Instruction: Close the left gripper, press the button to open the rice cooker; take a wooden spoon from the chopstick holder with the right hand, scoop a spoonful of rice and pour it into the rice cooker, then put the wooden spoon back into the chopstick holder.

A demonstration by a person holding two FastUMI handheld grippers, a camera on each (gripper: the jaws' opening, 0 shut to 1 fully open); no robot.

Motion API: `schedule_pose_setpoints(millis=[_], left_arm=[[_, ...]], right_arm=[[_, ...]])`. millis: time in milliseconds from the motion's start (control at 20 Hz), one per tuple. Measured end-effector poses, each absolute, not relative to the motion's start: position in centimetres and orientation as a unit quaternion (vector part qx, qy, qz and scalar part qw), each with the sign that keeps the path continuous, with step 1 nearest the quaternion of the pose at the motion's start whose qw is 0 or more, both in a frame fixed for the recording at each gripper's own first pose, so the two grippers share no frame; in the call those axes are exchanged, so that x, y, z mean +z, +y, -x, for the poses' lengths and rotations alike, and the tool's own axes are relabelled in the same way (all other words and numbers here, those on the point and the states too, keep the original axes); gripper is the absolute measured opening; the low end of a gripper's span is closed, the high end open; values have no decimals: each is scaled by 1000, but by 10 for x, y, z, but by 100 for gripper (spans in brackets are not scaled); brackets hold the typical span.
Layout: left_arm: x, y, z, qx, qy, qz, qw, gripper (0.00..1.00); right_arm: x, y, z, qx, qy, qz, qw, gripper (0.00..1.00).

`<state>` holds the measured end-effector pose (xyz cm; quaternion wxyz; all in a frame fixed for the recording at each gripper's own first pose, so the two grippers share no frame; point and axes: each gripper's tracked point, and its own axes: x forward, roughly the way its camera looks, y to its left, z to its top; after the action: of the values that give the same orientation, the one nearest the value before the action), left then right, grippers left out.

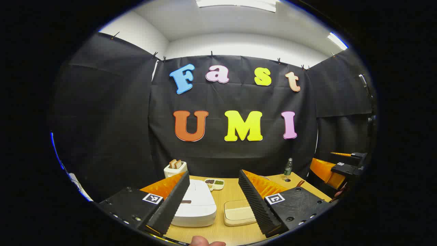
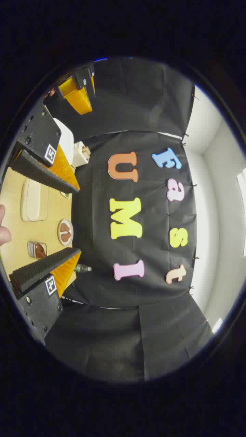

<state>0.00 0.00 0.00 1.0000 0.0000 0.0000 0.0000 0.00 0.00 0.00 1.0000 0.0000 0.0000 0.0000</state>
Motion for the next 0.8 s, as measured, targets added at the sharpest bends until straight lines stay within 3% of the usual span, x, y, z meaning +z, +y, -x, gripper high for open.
schedule_pose_setpoints(millis=[800], left_arm=[[-13,-16,7,-16,7,-13,1000,94]], right_arm=[[-14,-11,4,-15,19,0,1000,100]])
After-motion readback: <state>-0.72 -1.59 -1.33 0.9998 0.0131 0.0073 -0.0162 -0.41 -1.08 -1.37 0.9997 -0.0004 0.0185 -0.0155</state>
